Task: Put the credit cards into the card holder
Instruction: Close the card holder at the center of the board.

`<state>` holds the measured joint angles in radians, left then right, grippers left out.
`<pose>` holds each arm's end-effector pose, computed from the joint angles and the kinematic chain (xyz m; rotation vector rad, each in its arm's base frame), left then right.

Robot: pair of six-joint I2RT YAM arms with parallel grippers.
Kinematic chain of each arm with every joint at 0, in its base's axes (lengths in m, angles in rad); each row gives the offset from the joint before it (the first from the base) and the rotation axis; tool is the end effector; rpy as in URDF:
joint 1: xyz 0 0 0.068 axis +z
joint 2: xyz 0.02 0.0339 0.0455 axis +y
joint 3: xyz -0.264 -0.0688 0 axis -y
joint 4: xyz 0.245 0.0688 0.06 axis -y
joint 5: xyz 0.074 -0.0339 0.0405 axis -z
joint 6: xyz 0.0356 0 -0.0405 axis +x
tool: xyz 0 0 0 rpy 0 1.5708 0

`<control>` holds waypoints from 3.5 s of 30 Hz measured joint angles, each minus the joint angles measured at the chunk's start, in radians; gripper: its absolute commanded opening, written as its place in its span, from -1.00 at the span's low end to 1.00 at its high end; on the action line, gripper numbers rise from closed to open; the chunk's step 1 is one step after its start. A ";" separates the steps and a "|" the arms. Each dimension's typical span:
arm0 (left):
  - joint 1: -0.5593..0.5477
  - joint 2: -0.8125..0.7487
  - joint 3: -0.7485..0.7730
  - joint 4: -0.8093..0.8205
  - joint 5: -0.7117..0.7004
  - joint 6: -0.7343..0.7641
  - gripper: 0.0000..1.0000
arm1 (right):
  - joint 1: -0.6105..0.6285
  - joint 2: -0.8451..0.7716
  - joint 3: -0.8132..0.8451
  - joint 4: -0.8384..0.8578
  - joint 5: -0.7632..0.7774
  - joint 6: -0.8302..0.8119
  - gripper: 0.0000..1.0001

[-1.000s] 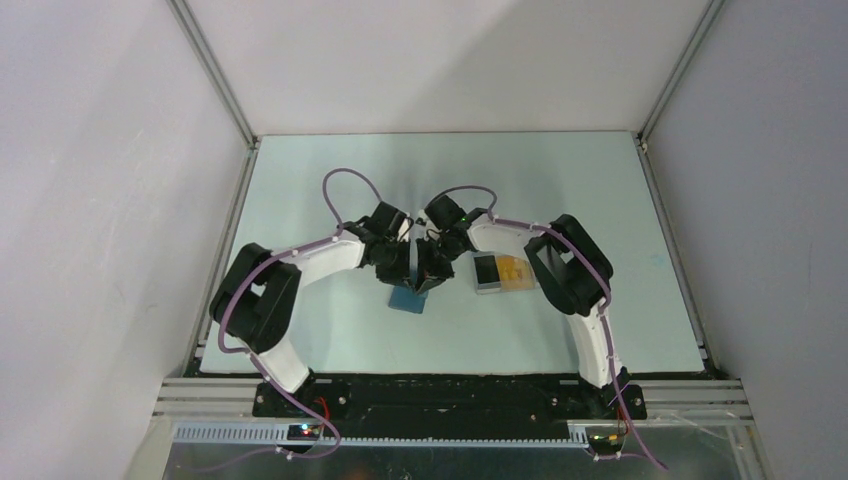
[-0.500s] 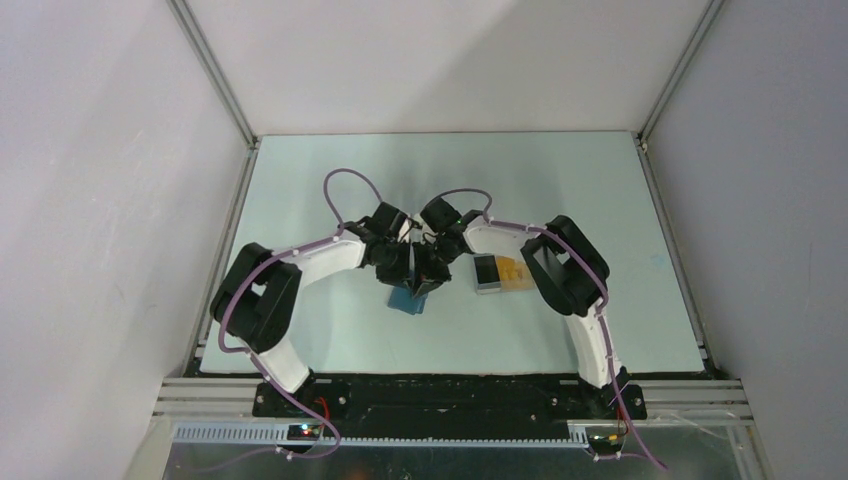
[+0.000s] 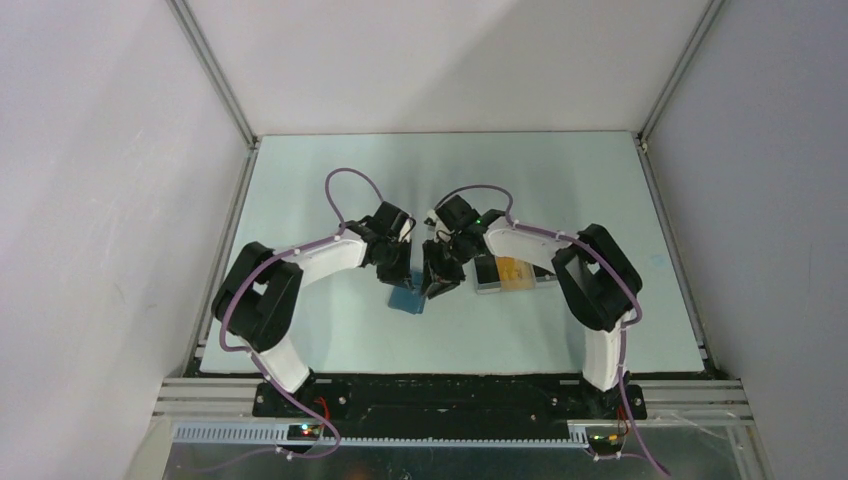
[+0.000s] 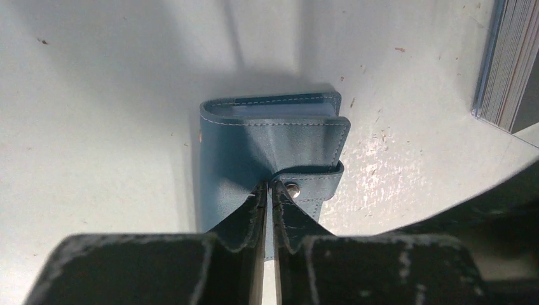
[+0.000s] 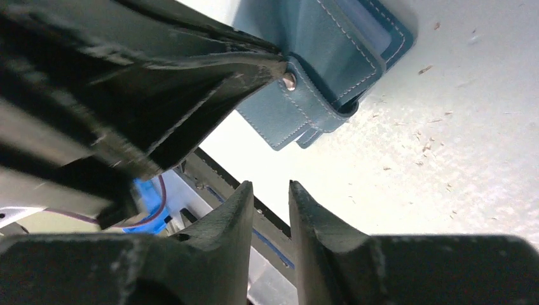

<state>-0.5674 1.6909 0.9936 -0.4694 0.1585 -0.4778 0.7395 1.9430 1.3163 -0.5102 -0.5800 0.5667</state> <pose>0.2676 -0.1772 0.1639 0.1727 2.8251 -0.4841 0.2774 0.2794 0.1702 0.4447 -2.9014 -1.0864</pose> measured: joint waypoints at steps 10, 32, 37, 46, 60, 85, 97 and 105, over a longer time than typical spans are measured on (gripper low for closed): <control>0.000 0.005 0.005 -0.006 -0.001 0.000 -0.81 | -0.062 0.002 0.025 0.036 -0.007 0.009 -0.26; 0.041 -0.023 -0.007 -0.031 0.091 -0.012 -0.45 | -0.044 0.148 0.133 -0.005 0.004 -0.003 -0.49; 0.058 -0.025 -0.028 -0.019 0.142 -0.013 -0.52 | -0.039 0.153 0.133 -0.004 0.004 -0.003 -0.54; 0.061 -0.030 -0.049 0.009 0.237 -0.021 -0.46 | -0.039 0.158 0.133 -0.002 0.003 -0.003 -0.55; 0.077 -0.031 -0.082 0.031 0.269 -0.074 -0.33 | -0.039 0.159 0.133 0.000 -0.002 -0.003 -0.55; 0.099 -0.031 -0.090 0.060 0.267 -0.116 -1.00 | -0.039 0.163 0.133 0.007 -0.008 -0.003 -0.48; 0.100 -0.076 -0.090 0.064 0.237 -0.059 -1.00 | -0.046 0.142 0.133 -0.001 -0.006 -0.008 -0.38; 0.102 -0.073 -0.078 0.039 0.200 -0.008 -1.00 | -0.043 0.136 0.134 -0.023 0.010 -0.022 -0.38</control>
<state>-0.4652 1.6176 0.9154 -0.4301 0.3588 -0.4862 0.6964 2.0792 1.4498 -0.5335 -0.5705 0.5449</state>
